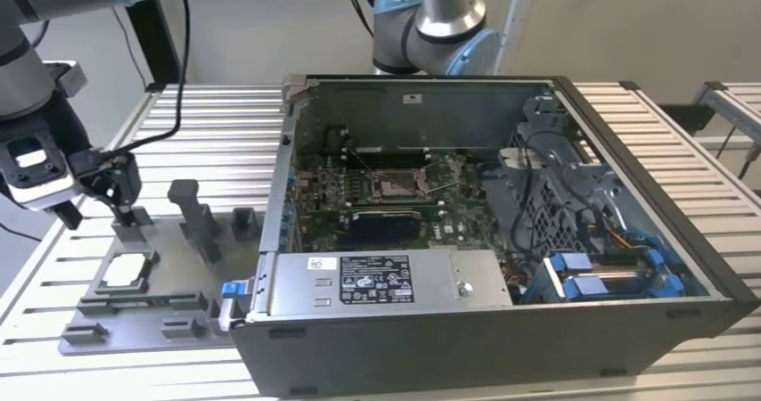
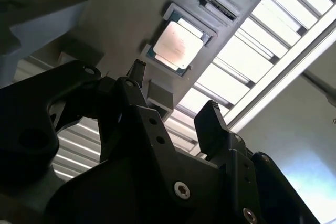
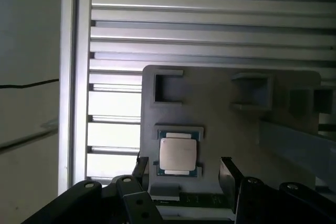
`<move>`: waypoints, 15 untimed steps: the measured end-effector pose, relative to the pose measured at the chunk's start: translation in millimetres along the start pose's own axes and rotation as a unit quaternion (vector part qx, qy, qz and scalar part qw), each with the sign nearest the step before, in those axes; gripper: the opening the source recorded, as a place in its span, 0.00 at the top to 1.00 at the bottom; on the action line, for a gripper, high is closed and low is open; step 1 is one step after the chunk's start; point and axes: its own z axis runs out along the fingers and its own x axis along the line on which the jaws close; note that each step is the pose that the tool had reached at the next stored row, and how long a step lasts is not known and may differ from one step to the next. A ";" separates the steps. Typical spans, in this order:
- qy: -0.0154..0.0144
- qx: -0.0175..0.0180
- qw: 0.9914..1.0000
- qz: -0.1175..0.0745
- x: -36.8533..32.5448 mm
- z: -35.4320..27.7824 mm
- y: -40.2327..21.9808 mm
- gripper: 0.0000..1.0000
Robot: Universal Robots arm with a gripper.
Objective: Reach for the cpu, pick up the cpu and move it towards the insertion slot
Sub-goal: 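Pick up the cpu and move it towards the insertion slot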
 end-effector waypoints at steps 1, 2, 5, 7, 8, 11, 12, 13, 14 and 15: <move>0.000 0.000 1.000 0.000 0.0 1.6 -0.2 0.00; 0.000 0.000 1.000 0.000 0.0 3.2 -0.5 0.00; 0.000 0.000 1.000 0.000 0.1 7.5 -0.9 0.00; 0.000 0.000 1.000 0.000 0.2 9.7 -1.0 0.00; 0.000 0.000 1.000 0.000 0.4 10.9 -1.1 0.00; 0.000 0.000 1.000 0.000 1.0 14.7 -1.2 0.00; 0.000 0.000 1.000 0.000 1.3 15.9 -1.2 0.00; 0.000 0.000 1.000 0.000 1.6 17.0 -1.3 0.00; 0.000 0.000 1.000 0.000 1.7 18.2 -1.4 0.00; 0.000 0.000 1.000 0.000 1.8 19.4 -1.4 0.00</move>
